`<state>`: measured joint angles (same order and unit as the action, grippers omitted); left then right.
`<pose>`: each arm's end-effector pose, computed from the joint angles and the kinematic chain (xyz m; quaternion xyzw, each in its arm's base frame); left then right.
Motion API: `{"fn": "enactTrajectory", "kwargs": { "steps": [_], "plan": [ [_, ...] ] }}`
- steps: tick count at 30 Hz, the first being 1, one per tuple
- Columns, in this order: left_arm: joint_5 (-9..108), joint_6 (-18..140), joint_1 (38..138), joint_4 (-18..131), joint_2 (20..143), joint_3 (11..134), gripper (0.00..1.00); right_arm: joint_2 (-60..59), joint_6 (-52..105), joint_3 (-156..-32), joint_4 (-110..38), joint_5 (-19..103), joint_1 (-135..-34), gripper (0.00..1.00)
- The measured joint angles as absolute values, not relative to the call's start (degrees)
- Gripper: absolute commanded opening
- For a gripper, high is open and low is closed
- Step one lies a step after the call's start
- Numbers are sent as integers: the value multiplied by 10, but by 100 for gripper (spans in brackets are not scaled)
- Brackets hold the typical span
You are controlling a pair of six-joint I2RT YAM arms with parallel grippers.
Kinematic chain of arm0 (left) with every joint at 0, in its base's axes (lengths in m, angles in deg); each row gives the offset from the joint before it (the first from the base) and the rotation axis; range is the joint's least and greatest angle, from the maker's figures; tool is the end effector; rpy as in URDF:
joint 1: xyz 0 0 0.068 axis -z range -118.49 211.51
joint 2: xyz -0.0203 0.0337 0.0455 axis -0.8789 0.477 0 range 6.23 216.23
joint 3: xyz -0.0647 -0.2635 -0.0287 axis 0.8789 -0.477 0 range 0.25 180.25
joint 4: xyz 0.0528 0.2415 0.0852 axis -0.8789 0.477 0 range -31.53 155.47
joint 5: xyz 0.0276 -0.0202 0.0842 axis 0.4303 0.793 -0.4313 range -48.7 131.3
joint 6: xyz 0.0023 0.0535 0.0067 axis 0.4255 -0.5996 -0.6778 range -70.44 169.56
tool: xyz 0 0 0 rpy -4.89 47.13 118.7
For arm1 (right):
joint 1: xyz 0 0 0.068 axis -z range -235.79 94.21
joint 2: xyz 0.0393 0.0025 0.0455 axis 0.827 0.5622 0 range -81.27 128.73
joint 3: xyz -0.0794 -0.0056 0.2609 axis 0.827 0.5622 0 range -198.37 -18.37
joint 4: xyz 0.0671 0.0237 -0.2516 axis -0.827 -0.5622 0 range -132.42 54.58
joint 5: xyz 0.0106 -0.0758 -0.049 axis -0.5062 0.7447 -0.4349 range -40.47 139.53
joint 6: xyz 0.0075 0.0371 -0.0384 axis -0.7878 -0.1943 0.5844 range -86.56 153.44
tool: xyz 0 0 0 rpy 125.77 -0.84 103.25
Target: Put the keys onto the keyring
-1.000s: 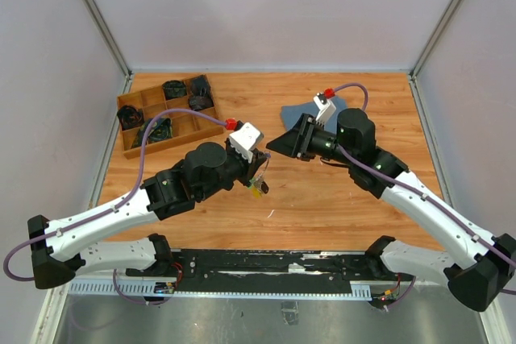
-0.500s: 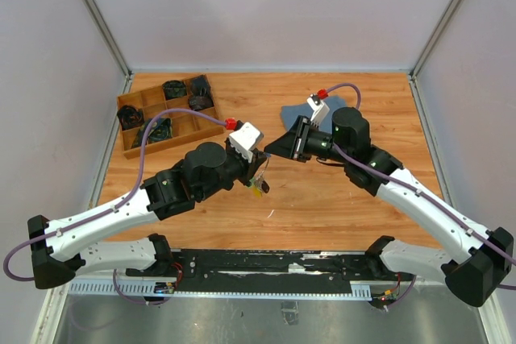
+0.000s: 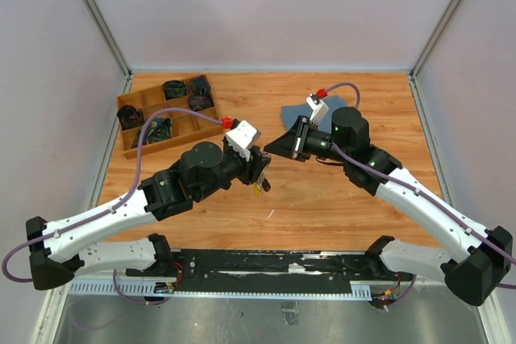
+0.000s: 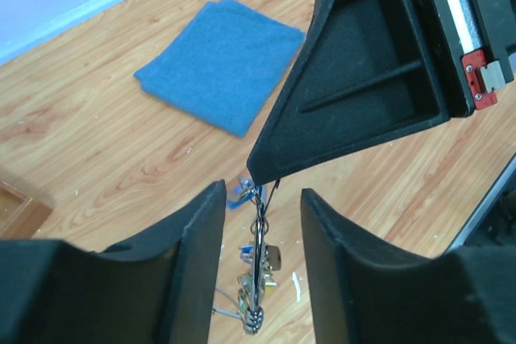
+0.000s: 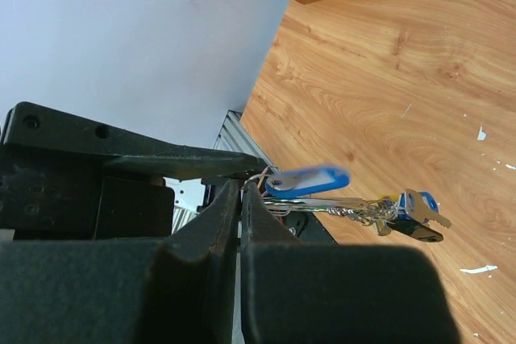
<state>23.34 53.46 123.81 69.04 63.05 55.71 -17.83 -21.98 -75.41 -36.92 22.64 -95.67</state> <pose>0.1154 -0.1962 0.3662 0.2885 0.7177 -0.2382 0.5873 0.1868 0.1771 0.3674 -0.0521 0.7474 0.5901 0.3007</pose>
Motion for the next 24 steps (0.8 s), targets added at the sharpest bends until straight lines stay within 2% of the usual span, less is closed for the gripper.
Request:
{"fn": "enactTrajectory", "kwargs": {
  "steps": [4,12,15,20,24],
  "plan": [
    [233,537,1238,688,622,557,50,-185,-217,-754,-370,235,-957,1],
    [236,543,1238,687,610,539,45,-201,-209,-754,-370,258,-957,1],
    [240,544,1238,689,610,535,39,-201,-206,-754,-371,261,-957,1],
    [246,545,1238,690,609,535,21,-201,-203,-754,-371,265,-957,0],
    [245,543,1238,693,608,535,18,-201,-201,-754,-372,267,-957,1]
  ]
}}
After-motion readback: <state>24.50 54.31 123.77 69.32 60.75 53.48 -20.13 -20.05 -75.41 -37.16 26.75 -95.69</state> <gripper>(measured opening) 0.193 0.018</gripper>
